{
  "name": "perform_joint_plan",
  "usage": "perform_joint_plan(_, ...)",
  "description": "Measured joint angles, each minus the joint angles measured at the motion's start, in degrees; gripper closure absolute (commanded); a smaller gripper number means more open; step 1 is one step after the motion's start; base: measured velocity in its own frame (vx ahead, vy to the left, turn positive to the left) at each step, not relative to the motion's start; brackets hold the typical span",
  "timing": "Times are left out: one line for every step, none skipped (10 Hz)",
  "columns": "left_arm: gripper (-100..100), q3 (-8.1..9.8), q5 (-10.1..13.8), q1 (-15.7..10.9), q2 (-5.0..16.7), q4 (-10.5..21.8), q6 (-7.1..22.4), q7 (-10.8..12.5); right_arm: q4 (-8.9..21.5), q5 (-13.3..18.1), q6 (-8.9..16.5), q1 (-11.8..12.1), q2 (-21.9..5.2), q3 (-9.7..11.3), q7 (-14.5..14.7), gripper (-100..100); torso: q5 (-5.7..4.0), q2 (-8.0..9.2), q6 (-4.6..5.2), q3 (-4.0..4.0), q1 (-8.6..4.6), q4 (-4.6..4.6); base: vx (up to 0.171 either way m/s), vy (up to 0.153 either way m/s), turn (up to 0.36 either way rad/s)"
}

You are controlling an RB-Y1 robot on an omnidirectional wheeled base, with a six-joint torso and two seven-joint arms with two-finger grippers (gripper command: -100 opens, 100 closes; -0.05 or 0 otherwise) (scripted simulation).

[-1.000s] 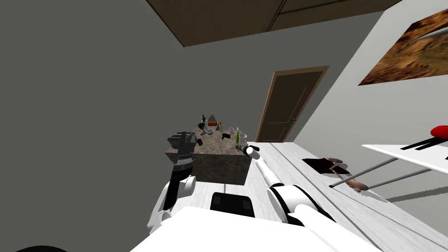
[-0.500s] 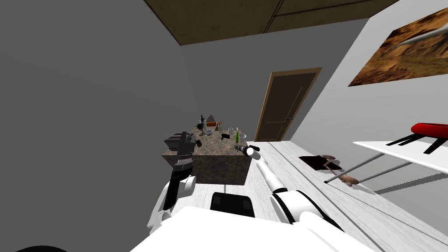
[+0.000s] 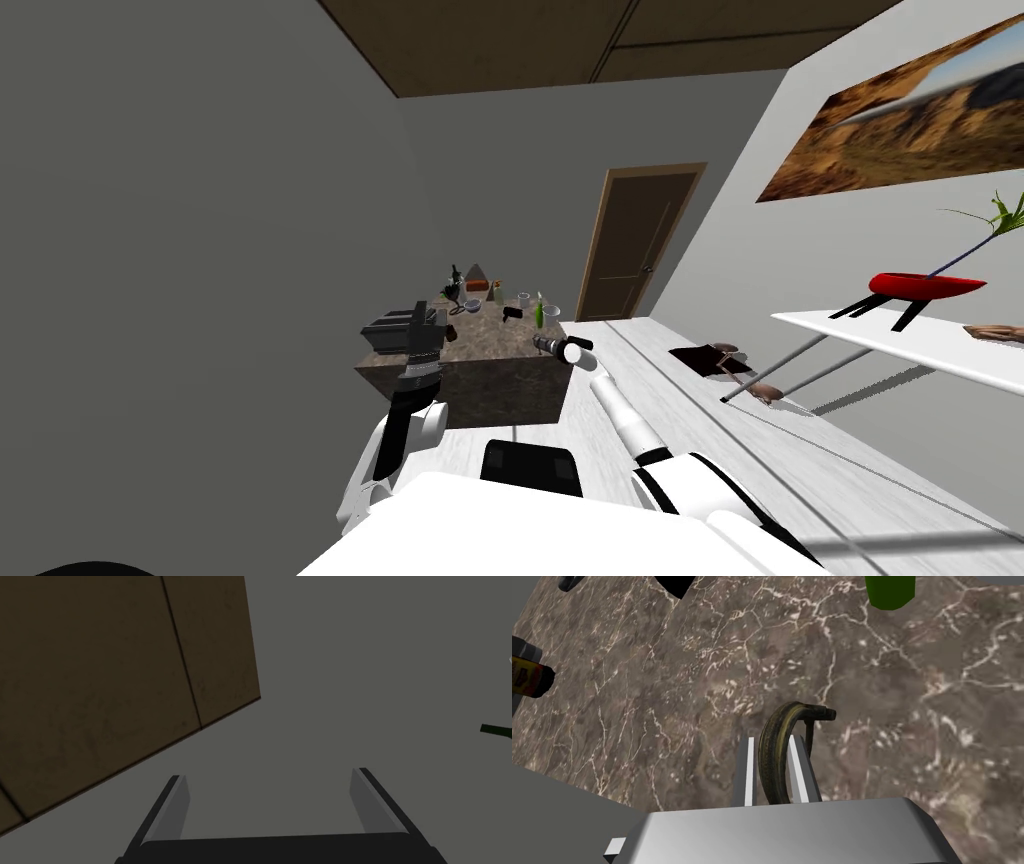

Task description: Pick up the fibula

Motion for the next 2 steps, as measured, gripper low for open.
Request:
perform_joint_plan(0,0.0,0.0,0.0,0.0,0.0,0.0,0.0,-1.3,-0.2,0.6,0.3,-0.3,0.4,-0.3,100,-0.01,0.03,-0.04,0.04,-0.08,0.05,0.003,0.011,0.011)
perform_joint_plan(0,0.0,0.0,0.0,0.0,0.0,0.0,0.0,-1.5,-0.3,0.6,0.2,-0.3,0.4,-0.3,0,-0.03,0.05,-0.01,0.03,-0.19,0.02,0.0,0.0,0.0)
